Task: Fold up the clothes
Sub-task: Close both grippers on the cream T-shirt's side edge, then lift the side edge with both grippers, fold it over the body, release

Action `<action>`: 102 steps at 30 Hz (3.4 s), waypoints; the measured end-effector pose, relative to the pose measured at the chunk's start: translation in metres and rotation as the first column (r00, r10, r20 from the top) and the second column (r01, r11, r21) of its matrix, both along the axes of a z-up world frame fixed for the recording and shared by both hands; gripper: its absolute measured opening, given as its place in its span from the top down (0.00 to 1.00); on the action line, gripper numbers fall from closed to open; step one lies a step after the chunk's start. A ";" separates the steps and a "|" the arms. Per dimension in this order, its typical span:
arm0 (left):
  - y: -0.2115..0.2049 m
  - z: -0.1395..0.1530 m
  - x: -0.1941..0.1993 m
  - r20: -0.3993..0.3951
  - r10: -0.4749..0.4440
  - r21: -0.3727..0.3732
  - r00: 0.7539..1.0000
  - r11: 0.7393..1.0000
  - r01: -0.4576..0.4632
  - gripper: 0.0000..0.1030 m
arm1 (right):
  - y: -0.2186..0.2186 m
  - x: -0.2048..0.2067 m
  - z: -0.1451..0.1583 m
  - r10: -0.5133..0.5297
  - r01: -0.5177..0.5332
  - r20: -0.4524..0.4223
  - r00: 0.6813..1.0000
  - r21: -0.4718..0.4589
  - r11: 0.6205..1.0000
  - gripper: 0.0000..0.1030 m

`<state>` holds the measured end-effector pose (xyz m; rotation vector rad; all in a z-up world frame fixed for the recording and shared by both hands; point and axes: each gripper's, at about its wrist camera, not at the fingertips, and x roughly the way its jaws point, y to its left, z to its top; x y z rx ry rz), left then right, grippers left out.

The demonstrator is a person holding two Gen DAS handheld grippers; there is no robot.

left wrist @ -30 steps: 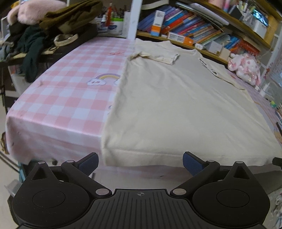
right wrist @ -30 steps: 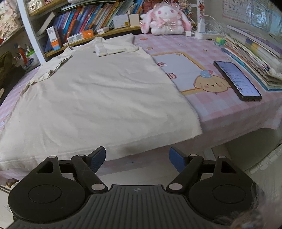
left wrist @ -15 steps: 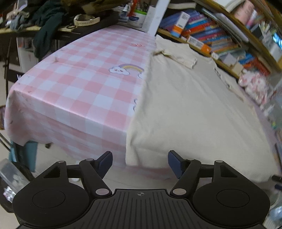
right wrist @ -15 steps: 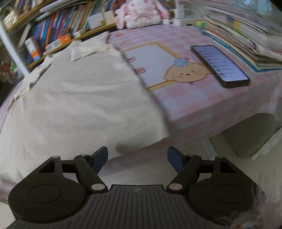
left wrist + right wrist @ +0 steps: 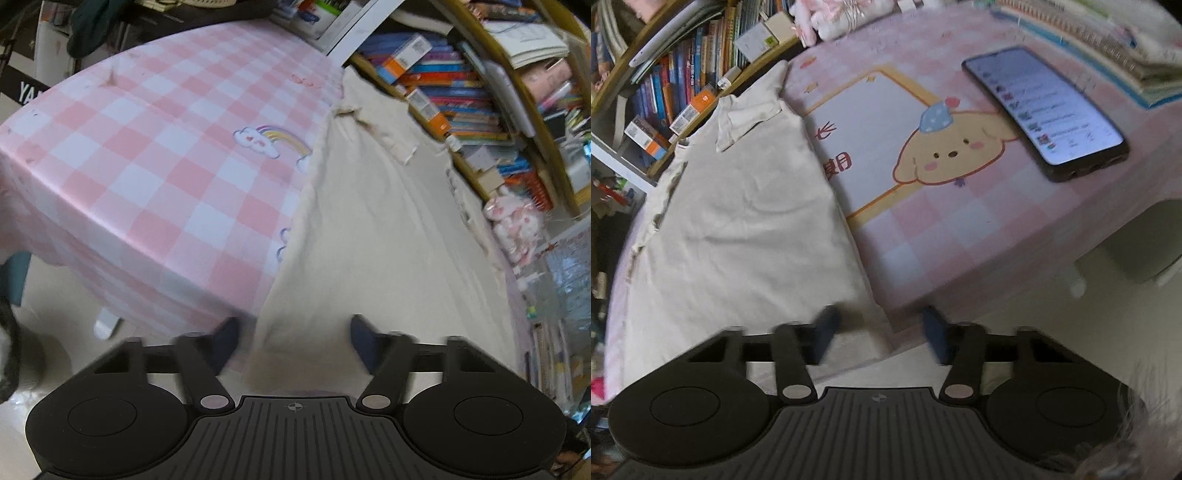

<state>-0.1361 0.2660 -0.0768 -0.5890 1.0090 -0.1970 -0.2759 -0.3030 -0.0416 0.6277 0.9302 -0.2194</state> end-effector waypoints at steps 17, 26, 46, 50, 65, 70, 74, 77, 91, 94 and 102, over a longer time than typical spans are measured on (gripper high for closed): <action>0.004 0.018 0.000 0.001 -0.032 -0.003 0.999 0.999 0.032 0.90 | -0.011 0.024 0.012 0.119 -0.118 0.000 0.993 0.105 0.987 0.90; 0.002 0.009 0.001 -0.025 -0.039 0.001 0.999 0.999 0.039 0.78 | -0.005 0.036 0.007 0.171 -0.169 -0.027 0.985 0.055 0.984 0.87; 0.021 0.015 -0.028 -0.001 -0.067 -0.053 0.998 0.996 0.067 0.97 | -0.008 -0.011 0.011 0.105 -0.101 -0.044 0.993 0.093 0.991 0.95; 0.028 0.012 -0.039 -0.027 -0.080 -0.064 0.996 0.995 0.078 0.97 | -0.003 -0.029 0.009 0.094 -0.086 -0.063 0.994 0.120 0.989 0.95; 0.050 0.046 -0.036 0.132 -0.029 -0.321 0.991 0.944 0.071 0.97 | -0.006 -0.056 0.039 -0.055 0.027 0.071 0.996 0.346 0.938 0.95; 0.051 0.079 0.006 0.260 0.076 -0.442 0.963 0.895 0.049 0.97 | -0.024 -0.027 0.090 -0.136 0.007 0.295 0.946 0.400 0.916 0.95; 0.047 0.091 0.044 0.294 0.185 -0.513 0.938 0.858 -0.009 0.97 | -0.036 0.014 0.115 -0.169 0.001 0.387 0.906 0.398 0.917 0.95; 0.041 0.095 0.072 0.297 0.239 -0.532 0.925 0.845 -0.047 0.97 | -0.049 0.045 0.120 -0.206 0.023 0.404 0.891 0.413 0.910 0.95; -0.005 0.113 0.195 0.315 0.309 -0.421 0.897 0.893 -0.160 0.97 | -0.087 0.211 0.118 -0.222 -0.006 0.439 0.870 0.461 0.888 0.95; -0.013 0.108 0.218 0.295 0.317 -0.400 0.901 0.898 -0.184 0.97 | -0.097 0.241 0.111 -0.222 -0.004 0.423 0.878 0.472 0.882 0.95; -0.024 0.092 0.255 0.231 0.330 -0.355 0.915 0.904 -0.236 0.97 | -0.114 0.288 0.083 -0.204 0.009 0.354 0.913 0.481 0.876 0.95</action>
